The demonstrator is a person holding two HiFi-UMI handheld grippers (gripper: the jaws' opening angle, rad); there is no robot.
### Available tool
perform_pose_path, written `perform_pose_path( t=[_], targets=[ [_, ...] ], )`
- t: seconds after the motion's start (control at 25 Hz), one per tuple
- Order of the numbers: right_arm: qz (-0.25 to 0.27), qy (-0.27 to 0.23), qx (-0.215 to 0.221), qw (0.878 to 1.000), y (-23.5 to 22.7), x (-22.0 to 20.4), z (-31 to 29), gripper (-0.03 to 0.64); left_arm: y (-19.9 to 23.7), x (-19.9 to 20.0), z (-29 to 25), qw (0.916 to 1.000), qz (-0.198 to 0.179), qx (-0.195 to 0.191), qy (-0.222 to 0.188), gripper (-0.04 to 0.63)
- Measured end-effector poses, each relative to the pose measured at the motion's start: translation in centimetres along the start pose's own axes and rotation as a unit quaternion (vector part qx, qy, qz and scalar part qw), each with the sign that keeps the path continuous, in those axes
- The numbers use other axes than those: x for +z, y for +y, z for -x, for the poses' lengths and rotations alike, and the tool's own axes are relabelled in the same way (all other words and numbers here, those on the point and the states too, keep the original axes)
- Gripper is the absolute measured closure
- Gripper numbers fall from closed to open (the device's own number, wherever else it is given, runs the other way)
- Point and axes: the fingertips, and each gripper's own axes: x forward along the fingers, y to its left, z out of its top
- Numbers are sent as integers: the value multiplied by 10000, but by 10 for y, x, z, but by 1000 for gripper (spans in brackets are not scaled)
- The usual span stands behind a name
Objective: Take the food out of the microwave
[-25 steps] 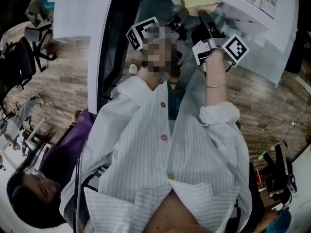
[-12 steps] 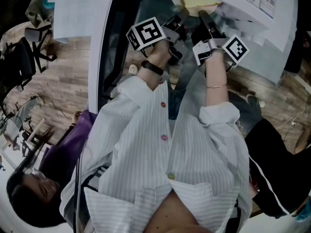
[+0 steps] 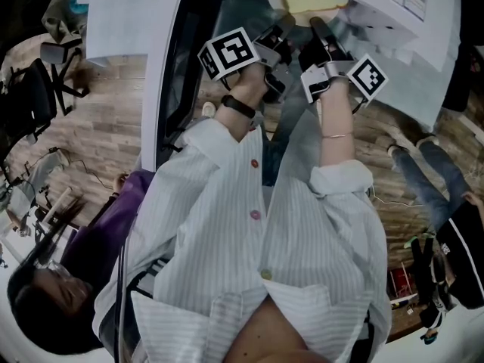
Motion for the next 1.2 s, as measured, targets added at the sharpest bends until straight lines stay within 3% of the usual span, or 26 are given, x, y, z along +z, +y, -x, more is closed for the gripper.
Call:
perform_pose_path(
  t=[0.36, 1.2],
  targets=[
    [-8, 120, 2, 9999, 1, -2, -2, 577, 1, 2, 2, 9999, 20, 53, -110, 569],
    [304, 1089, 148, 9935, 32, -23, 2, 577, -19, 0, 39, 9937, 281, 101, -1077, 569]
  ],
)
